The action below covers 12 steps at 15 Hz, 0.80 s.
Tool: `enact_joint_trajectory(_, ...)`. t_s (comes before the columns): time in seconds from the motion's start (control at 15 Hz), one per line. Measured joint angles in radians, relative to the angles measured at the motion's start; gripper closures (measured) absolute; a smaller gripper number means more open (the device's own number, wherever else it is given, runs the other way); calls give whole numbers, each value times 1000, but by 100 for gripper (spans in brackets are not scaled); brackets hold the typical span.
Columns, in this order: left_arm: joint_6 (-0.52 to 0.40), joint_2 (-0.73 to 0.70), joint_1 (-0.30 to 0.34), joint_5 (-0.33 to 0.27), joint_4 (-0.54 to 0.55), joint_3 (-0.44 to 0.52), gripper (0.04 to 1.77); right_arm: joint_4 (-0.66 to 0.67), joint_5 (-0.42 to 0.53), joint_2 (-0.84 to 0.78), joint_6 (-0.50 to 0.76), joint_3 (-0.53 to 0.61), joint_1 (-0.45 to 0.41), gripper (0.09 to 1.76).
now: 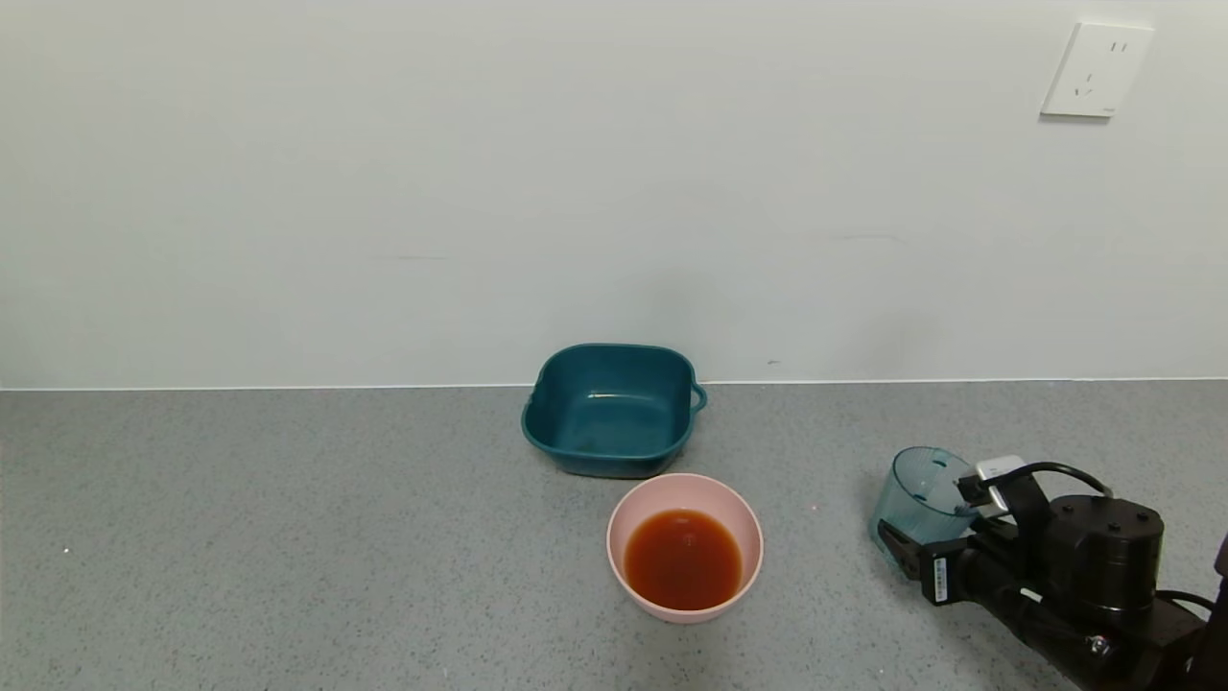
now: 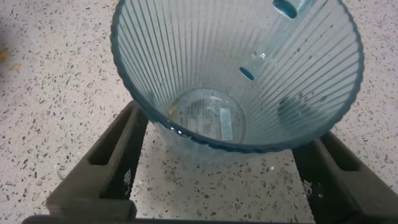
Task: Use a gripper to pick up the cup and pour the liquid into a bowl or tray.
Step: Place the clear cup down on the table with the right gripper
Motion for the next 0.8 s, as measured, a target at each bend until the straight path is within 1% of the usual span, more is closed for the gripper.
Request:
enact_joint_trajectory(0.4, 0, 0, 0, 0, 0, 0, 9, 1, 0, -7, -14, 9, 0, 22)
enact_joint_trajectory(0.8, 0, 0, 0, 0, 0, 0, 9, 5, -4, -125, -53, 77, 3, 18)
